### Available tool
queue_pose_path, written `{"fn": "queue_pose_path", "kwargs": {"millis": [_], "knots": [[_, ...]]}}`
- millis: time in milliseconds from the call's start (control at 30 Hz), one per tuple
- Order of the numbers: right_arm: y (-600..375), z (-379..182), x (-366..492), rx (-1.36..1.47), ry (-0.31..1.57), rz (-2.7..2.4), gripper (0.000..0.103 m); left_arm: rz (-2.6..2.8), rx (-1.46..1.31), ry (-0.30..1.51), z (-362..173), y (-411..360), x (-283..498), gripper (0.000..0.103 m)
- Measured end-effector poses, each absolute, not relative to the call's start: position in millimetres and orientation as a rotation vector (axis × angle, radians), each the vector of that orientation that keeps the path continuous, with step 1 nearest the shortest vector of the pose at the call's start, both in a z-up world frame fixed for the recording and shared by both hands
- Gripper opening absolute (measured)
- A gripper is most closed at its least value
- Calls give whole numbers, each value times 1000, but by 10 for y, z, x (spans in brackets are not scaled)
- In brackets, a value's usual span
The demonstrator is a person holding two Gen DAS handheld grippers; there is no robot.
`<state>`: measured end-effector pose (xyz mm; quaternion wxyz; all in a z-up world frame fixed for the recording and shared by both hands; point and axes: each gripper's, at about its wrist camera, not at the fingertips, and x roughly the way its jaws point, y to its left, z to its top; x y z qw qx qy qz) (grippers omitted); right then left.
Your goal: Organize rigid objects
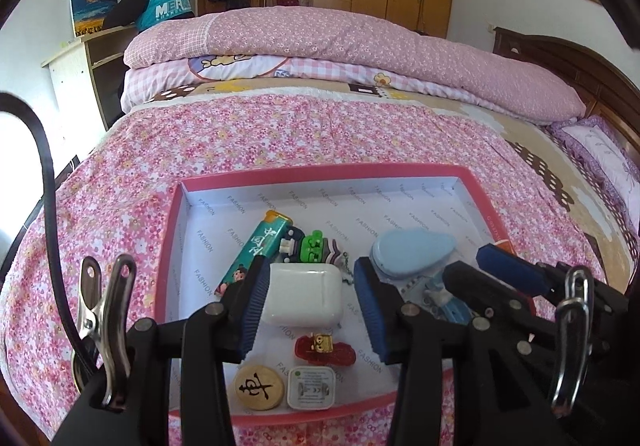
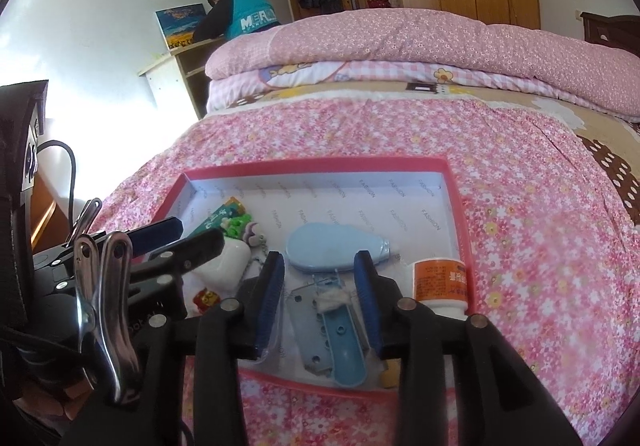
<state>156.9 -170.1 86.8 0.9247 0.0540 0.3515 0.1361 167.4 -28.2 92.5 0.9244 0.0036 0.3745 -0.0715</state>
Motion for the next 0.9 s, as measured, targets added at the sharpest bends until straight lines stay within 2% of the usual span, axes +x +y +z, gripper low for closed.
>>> {"fn": "queue_pose_path", "kwargs": {"millis": [900], "knots": [[-1584, 1019, 862, 121, 664, 292, 43, -102, -11, 754, 1075, -125, 943, 46]]}}
